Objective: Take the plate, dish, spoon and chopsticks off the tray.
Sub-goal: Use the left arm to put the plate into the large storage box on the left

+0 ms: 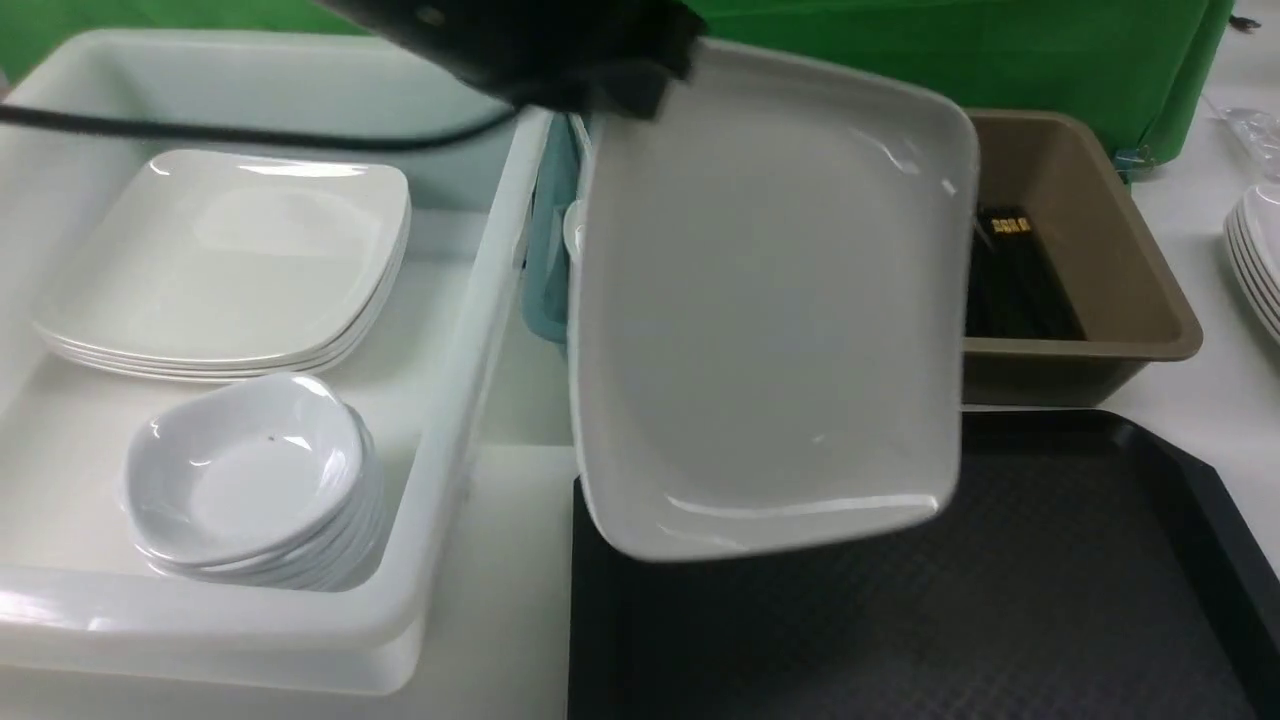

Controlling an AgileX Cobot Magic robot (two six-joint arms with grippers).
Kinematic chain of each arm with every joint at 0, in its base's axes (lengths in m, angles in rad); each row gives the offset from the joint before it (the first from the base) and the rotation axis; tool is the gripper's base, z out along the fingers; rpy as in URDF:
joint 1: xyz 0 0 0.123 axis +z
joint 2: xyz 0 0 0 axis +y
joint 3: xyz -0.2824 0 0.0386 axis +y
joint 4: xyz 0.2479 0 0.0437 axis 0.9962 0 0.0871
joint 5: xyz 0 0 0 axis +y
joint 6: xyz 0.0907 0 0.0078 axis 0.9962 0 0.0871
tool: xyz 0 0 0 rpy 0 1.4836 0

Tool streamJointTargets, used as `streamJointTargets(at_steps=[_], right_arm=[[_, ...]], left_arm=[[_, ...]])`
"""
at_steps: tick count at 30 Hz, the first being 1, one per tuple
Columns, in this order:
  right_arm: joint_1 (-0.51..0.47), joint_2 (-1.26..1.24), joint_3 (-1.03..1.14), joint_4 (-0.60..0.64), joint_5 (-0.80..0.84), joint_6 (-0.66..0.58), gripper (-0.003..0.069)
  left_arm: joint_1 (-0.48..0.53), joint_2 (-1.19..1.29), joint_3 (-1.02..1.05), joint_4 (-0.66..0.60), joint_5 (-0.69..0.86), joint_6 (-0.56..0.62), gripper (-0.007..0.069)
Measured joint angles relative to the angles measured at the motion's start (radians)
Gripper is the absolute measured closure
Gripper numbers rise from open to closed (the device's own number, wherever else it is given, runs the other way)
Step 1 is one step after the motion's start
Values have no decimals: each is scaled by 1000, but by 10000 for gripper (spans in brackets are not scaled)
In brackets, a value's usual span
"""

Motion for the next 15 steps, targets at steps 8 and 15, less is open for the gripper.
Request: streamJointTargets(at_steps=[8,15], right_arm=[[0,0,0,0,1,0,550],[0,0,0,0,3,0,550]], left_arm=[[419,-72,3,-153,23,46,605],[771,-73,105,-384,-66,166,601]])
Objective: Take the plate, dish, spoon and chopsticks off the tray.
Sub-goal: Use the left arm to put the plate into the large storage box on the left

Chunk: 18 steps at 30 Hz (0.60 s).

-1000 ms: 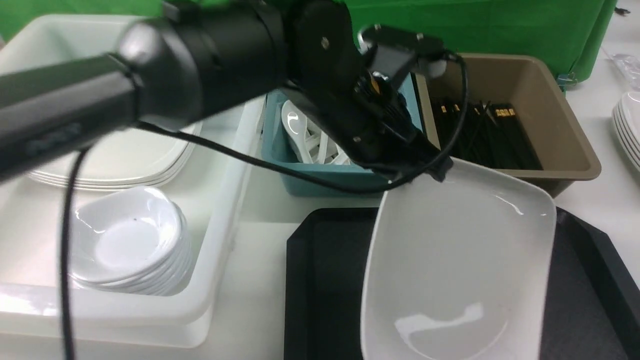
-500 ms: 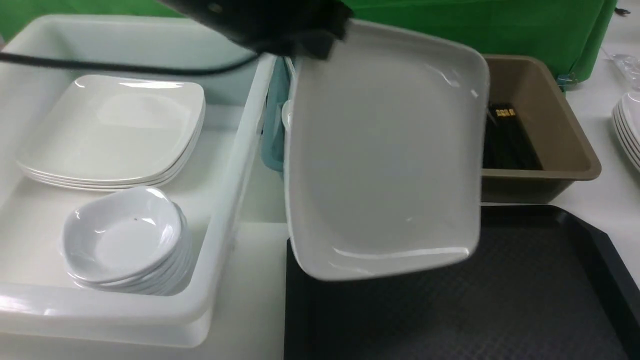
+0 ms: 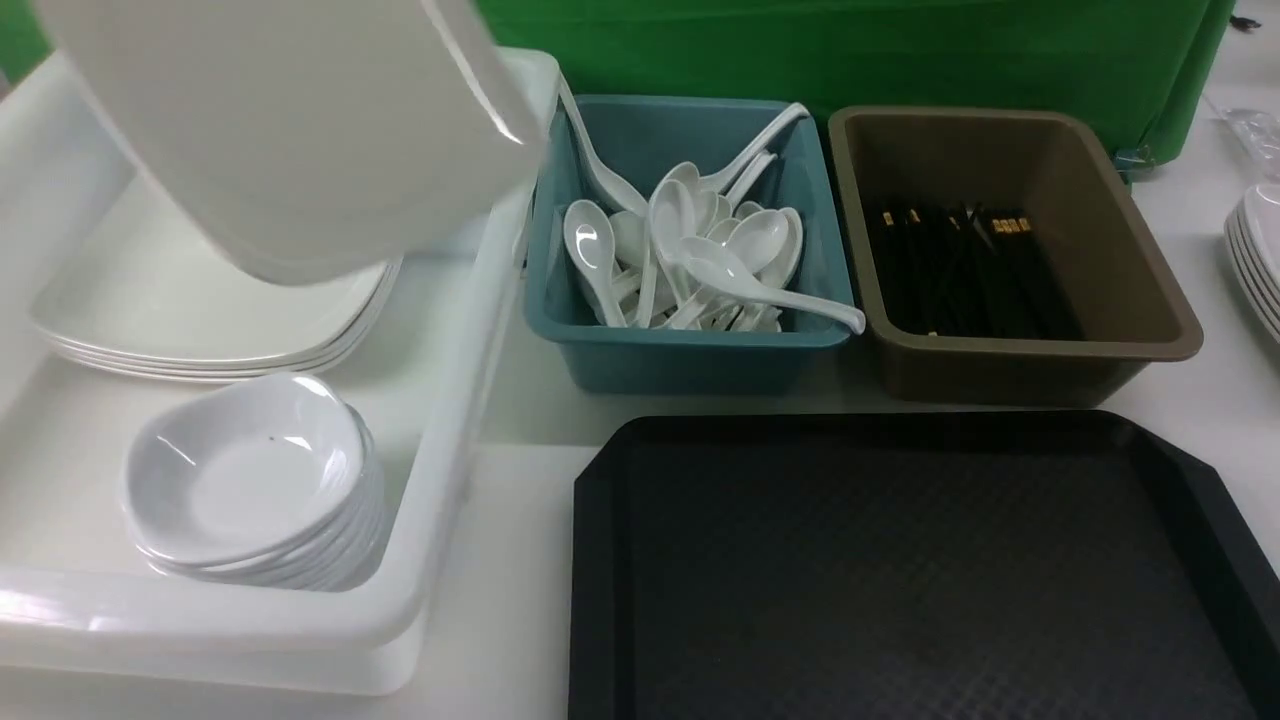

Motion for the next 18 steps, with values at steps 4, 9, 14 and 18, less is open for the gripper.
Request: streamJointTargets(at_steps=[4,9,14,18], right_arm=[[0,0,0,0,-1,0,545],[0,0,0,0,-3,0,541],[0,0,0,0,-4,0,539],[0,0,0,0,-4,12,539]], left_arm=[[150,41,193,-239,-225,138,601],[159,173,285,-380,-309,215,597],[157,309,295,-548,-324,322,596],[157,355,295,-614,-360,368,596]])
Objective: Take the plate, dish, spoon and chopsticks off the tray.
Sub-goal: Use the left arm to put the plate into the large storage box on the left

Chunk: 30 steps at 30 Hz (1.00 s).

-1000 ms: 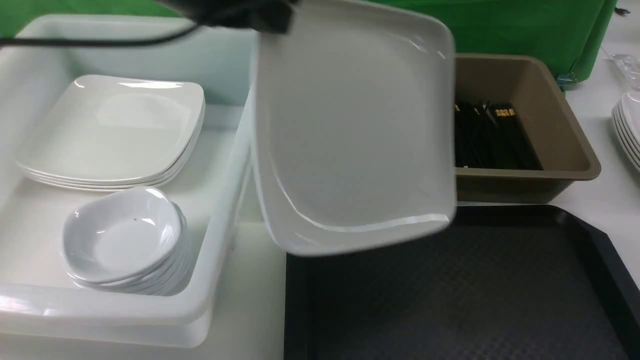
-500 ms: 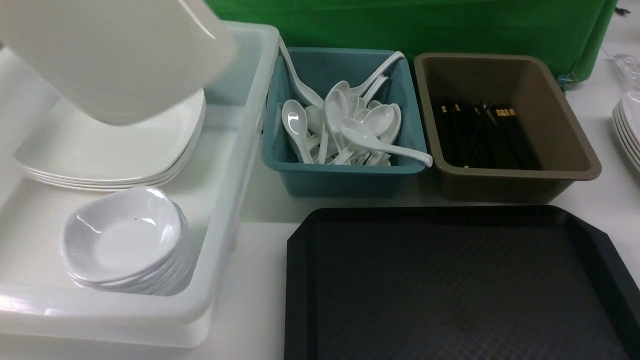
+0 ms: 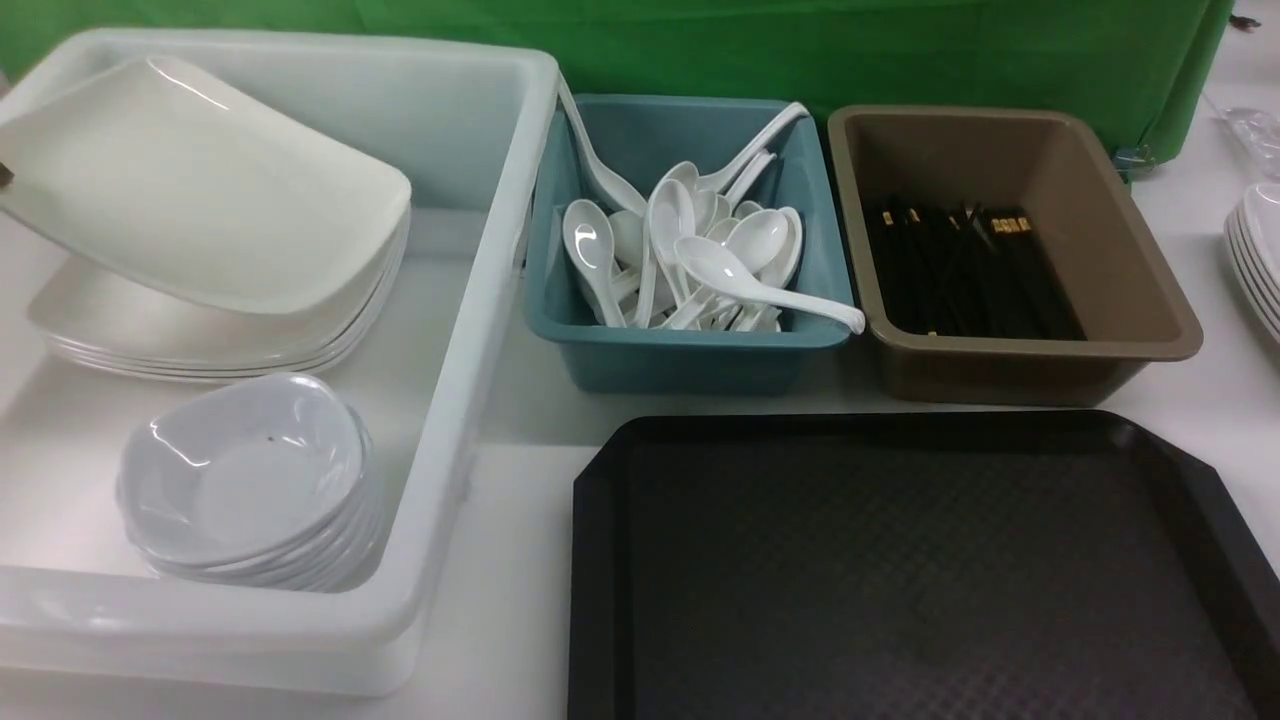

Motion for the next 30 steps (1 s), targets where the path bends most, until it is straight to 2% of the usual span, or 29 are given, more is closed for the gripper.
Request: streamJointTargets(at_steps=[8,14,19,23,30], right_arm=[[0,0,0,0,-7,15,536],[0,0,0,0,-19,50,536],[0,0,0,1,-14,89,536],[0,0,0,2,8,91,536],[0,0,0,2,19,93,536]], left_arm=[[-1,34,-7,-11,-19,6,570],[-2,79,-5,31,31,-14,382],[9,47,-3,163,57,-71,156],[41,-11,-3,199,92,-102,76],[69,-90,-3,207,123,-103,59]])
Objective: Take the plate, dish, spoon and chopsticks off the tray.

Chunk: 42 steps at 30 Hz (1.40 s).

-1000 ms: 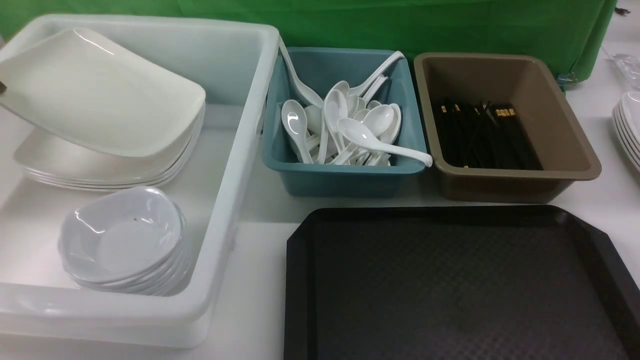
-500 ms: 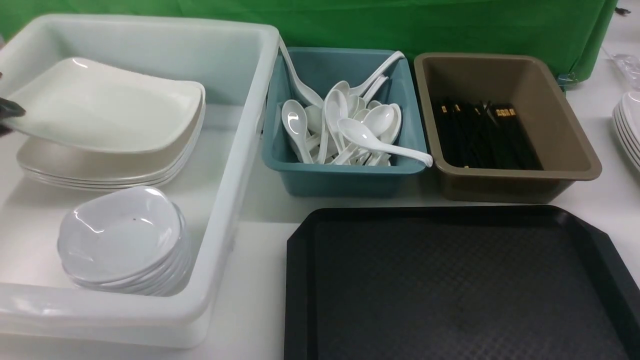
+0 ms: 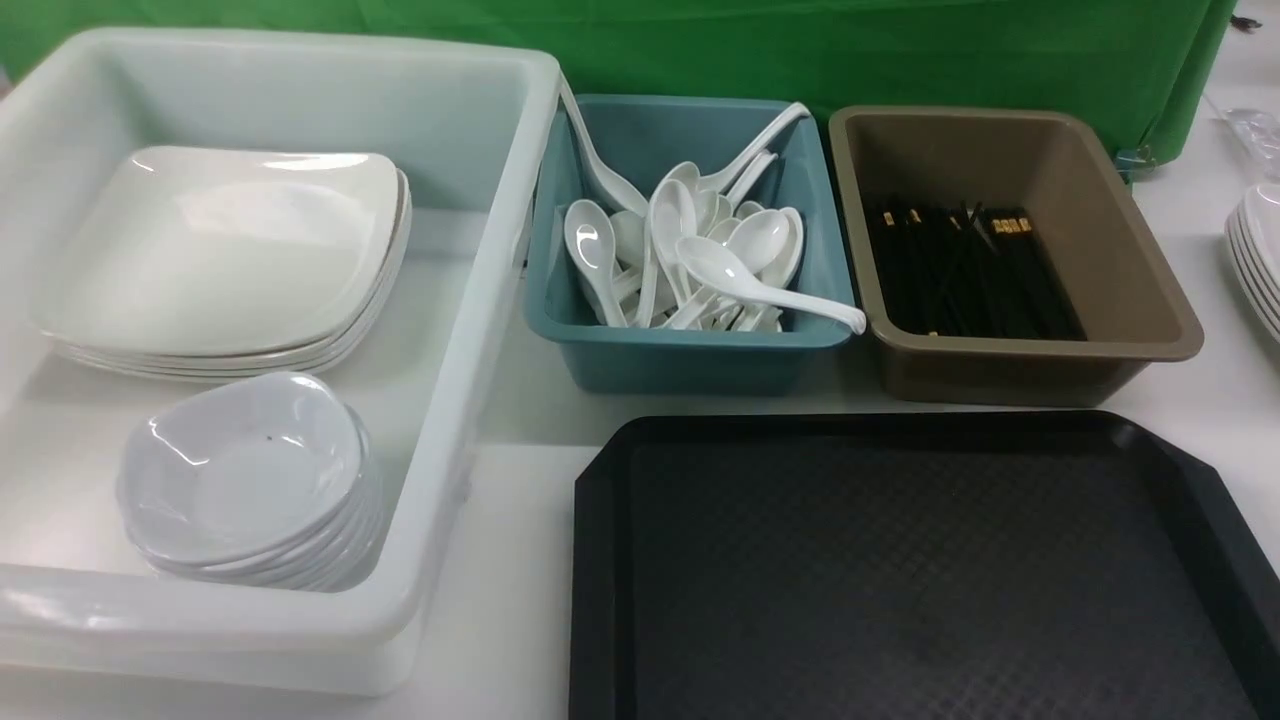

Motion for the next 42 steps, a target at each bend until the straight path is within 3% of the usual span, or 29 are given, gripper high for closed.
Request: streamJointTargets(at_steps=[4,6,7,11,13,14,16,18,19,24,34,37,42], right_arm=[[0,0,0,0,4,0,536],[0,0,-6,1,-1,0,536],[0,0,-6,1,-1,0,536],[0,0,-77,24,-29,-8,536],[0,1,-125,51,-52,-40,536],[0,1,-175,84,-85,-98,538],[0,-3,-216,131,-141,-158,572],[0,-11,-230,150,-178,-188,601],[0,-36,-235,168,-244,-231,626],[0,-196,-169,174,-435,-368,637],[0,-699,227,175,-888,-394,637],[0,-740,286,175,-1021,-394,630],[0,-739,298,175,-1075,-394,573]], left_arm=[[-2,-71,0,-12,57,0,109],[-29,-128,0,-28,71,28,209],[-29,-133,0,-28,71,32,209],[-186,-260,0,-30,101,129,509],[-243,-295,0,-22,116,150,561],[-332,-346,0,-4,144,168,599],[-440,-404,0,44,181,171,615],[-469,-428,0,73,198,171,618],[-556,-482,0,168,241,152,621],[-679,-626,25,402,338,-54,624],[-710,-1112,429,553,227,-161,624],[-710,-1213,515,559,211,-234,624],[-710,-1311,615,559,184,-290,623]])
